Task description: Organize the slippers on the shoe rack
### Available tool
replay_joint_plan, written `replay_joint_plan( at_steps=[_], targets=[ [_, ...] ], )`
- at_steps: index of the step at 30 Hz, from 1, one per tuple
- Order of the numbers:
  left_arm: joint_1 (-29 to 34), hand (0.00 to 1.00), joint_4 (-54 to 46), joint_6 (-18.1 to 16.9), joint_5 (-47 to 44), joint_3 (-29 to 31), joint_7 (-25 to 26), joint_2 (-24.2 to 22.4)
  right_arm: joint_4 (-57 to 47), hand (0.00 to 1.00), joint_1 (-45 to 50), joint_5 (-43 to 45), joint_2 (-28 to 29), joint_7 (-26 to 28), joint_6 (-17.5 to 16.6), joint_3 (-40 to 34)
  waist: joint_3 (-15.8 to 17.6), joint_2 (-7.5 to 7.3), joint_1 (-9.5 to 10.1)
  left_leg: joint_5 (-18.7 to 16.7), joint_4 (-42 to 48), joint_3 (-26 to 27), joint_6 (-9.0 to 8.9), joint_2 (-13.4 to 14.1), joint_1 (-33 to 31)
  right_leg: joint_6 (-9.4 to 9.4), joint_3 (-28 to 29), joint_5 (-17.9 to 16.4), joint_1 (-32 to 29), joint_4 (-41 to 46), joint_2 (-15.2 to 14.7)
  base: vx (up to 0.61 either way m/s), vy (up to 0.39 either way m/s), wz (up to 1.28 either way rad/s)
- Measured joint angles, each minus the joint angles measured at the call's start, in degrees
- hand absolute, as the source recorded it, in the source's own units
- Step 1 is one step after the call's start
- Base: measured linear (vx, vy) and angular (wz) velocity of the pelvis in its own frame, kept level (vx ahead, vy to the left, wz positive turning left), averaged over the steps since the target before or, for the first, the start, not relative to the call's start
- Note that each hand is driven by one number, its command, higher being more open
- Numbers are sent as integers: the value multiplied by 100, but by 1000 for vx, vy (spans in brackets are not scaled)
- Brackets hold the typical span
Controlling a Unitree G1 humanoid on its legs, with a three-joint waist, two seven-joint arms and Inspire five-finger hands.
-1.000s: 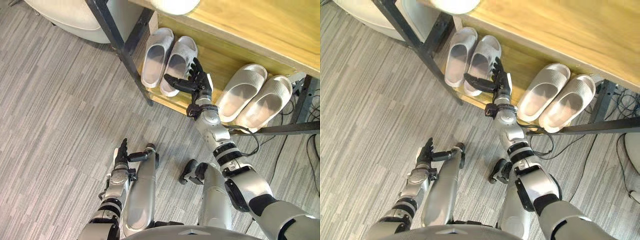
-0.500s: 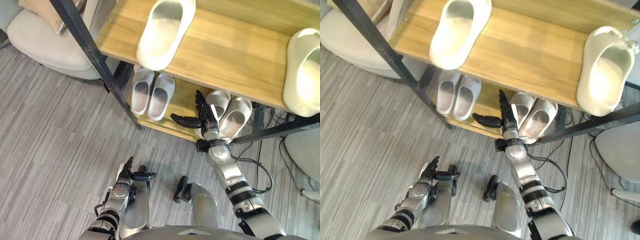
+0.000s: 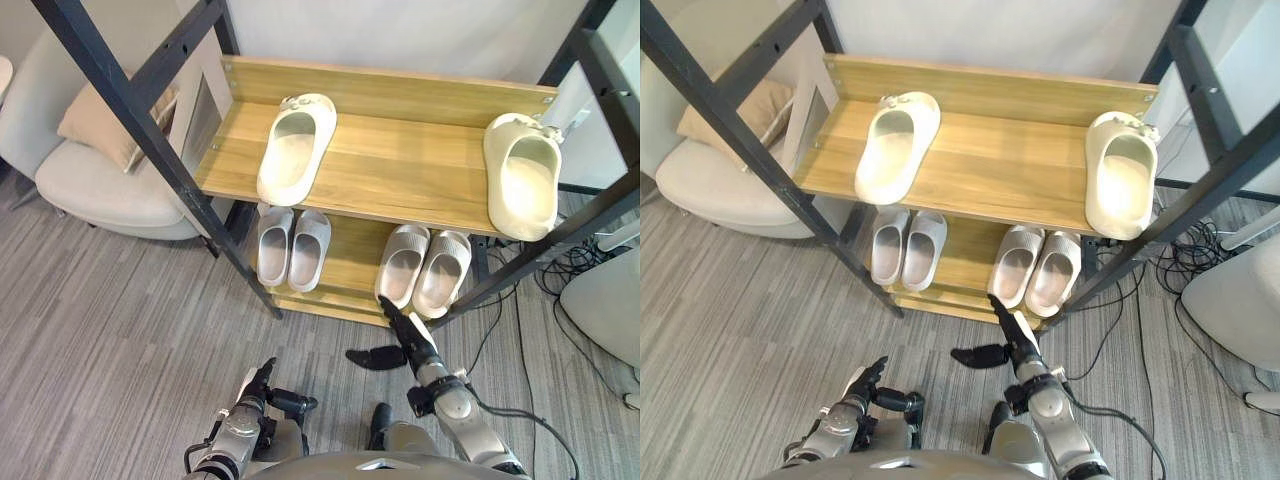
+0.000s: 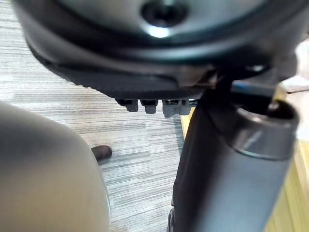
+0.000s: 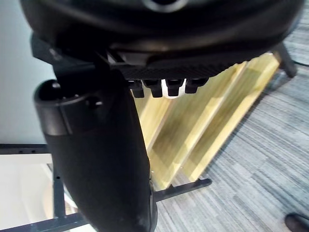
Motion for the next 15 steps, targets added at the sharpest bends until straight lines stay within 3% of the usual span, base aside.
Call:
replay_joint_plan(
  at_steps=[8, 15],
  targets=[
    [94, 100, -198, 0, -8, -397, -117, 13, 1318, 100, 1, -54, 112, -41, 216, -341, -126, 58, -74, 70, -182, 112, 12, -16, 219, -17, 118, 361, 308, -593, 107, -34, 15, -9],
    [352, 100, -1659, -11, -78, -1518, -428, 213, 1512, 100, 35, -61, 153, -165, 232, -573, -161, 117, -94, 175, -366, 24, 42, -62, 324, -18, 14, 478, 493, -840, 114, -3, 3, 7]
  ],
)
